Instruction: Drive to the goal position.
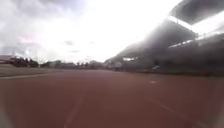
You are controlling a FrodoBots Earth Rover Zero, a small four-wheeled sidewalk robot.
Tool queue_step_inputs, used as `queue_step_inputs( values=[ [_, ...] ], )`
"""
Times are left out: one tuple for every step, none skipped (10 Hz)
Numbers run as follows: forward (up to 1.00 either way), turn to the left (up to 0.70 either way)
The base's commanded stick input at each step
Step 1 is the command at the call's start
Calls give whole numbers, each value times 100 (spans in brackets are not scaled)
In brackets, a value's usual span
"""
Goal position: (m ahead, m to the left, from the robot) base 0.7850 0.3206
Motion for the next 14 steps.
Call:
queue_step_inputs(
  values=[
    [70, 0],
    [70, 0],
    [70, 0],
    [70, 0],
    [70, 0],
    [70, 0],
    [70, 0],
    [70, 0],
    [70, 0],
    [70, 0],
    [70, 0],
    [70, 0],
    [70, 0],
    [70, 0]
  ],
)
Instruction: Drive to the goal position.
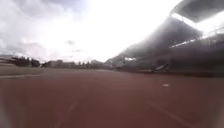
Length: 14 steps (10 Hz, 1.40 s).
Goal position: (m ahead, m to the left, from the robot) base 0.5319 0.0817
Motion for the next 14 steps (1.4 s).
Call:
queue_step_inputs(
  values=[
    [70, 0],
    [70, 0],
    [70, 0],
    [70, 0],
    [70, 0],
    [70, 0],
    [70, 0],
    [70, 0],
    [70, 0],
    [70, 0],
    [70, 0],
    [70, 0],
    [70, 0],
    [70, 0]
  ],
)
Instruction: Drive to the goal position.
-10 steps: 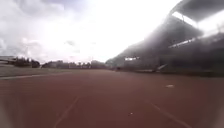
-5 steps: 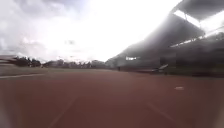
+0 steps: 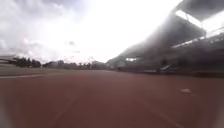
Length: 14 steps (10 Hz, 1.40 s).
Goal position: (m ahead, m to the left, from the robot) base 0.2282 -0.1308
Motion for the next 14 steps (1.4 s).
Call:
queue_step_inputs(
  values=[
    [70, 0],
    [70, 0],
    [70, 0],
    [70, 0],
    [70, 0],
    [70, 0],
    [70, 0],
    [70, 0],
    [70, 0],
    [70, 0],
    [70, 0],
    [70, 0],
    [70, 0],
    [70, 0]
  ],
)
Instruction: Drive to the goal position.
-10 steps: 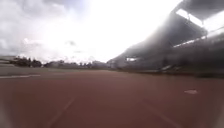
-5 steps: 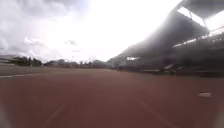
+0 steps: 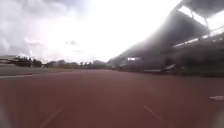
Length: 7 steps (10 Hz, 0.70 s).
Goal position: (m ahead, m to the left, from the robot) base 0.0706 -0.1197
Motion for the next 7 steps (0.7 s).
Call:
queue_step_inputs(
  values=[
    [70, 0],
    [70, 0],
    [70, 0],
    [70, 0],
    [70, 0],
    [70, 0],
    [70, 0]
  ],
)
